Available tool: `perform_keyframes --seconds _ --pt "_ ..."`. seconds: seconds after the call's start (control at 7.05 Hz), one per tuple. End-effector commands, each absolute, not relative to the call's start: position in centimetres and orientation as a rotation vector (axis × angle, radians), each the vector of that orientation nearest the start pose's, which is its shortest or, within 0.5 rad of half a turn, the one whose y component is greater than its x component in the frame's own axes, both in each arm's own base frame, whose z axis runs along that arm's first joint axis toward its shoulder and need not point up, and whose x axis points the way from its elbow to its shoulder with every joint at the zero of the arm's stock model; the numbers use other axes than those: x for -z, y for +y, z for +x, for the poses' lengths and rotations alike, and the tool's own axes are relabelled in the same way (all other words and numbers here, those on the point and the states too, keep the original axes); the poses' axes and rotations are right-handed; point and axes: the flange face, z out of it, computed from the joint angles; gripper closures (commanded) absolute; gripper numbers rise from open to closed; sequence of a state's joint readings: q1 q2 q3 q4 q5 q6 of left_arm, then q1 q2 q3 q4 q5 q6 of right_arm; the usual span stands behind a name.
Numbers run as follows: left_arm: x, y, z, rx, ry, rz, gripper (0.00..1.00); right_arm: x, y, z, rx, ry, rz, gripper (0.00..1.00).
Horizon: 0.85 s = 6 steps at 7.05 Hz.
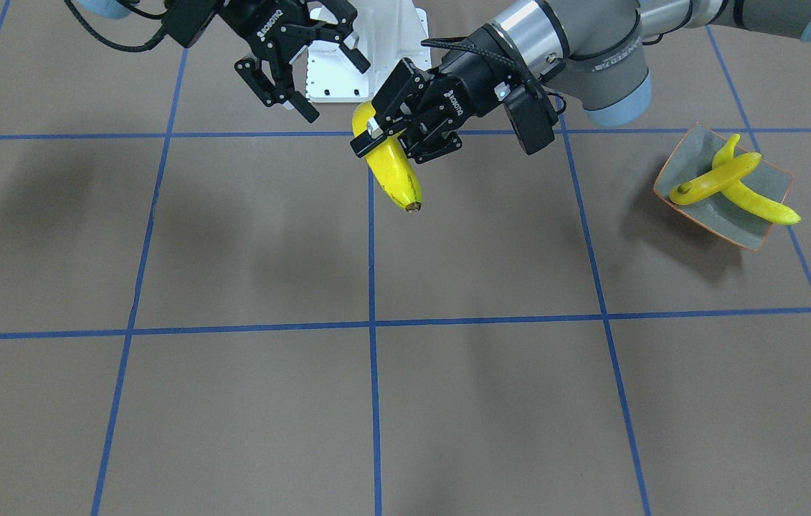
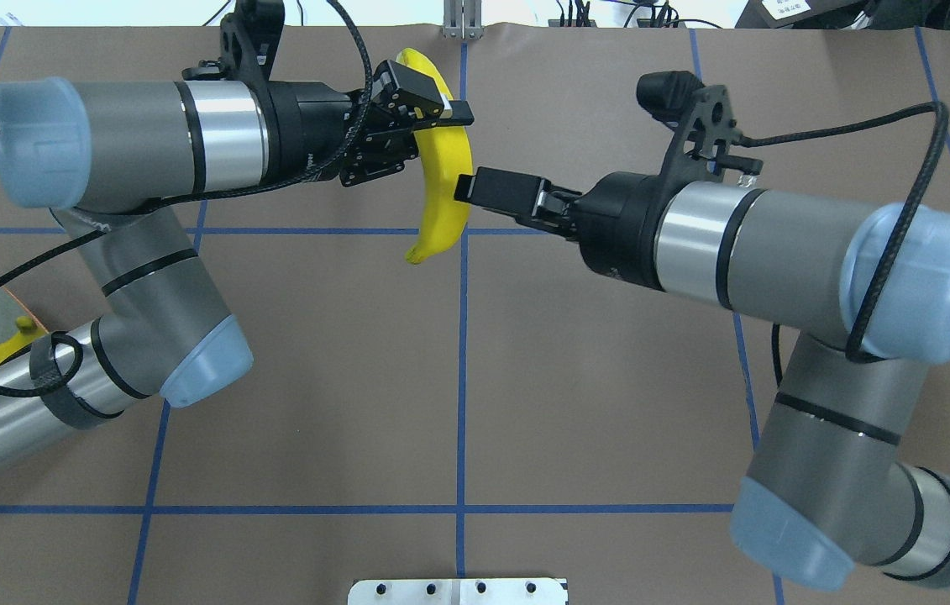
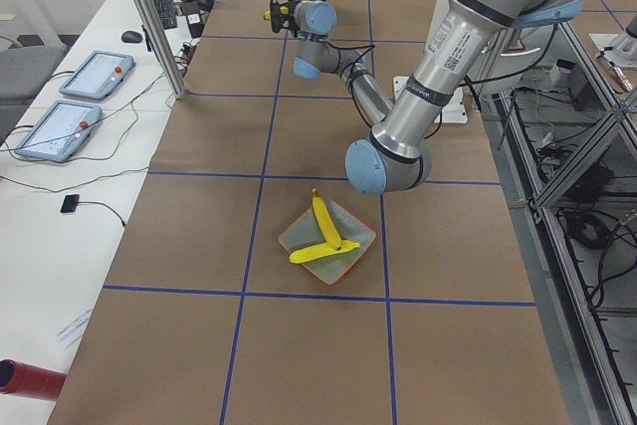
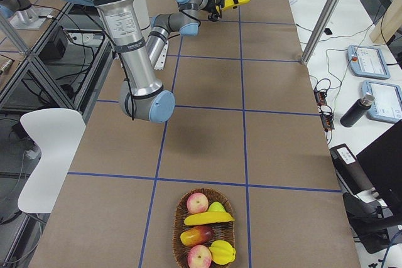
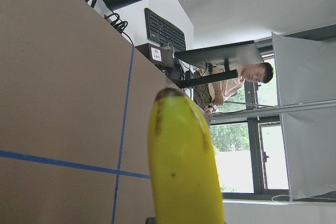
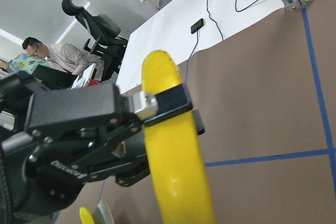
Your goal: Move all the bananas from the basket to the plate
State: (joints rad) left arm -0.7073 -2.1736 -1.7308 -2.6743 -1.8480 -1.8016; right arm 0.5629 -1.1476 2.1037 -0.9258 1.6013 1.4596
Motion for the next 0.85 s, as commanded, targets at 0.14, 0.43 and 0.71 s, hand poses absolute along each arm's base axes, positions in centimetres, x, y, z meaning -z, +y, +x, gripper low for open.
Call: perform_keyframes --seconds 0.14,0.43,0.71 --pt "-20.9 -42.7 33.5 0.270 1.718 0.308 1.00 -23.9 -47.5 -32.0 -0.424 -1.286 0.422 0.00" --pt "-31.0 -39.7 29.9 0.193 1.521 0.386 1.00 -32.8 -51.0 -27.9 -0.377 -1.112 0.420 0.00" --pt "-38.9 -36.9 26.3 0.085 1.333 0.448 1.00 -39.9 -50.9 -20.8 -0.290 -1.023 0.380 0.00"
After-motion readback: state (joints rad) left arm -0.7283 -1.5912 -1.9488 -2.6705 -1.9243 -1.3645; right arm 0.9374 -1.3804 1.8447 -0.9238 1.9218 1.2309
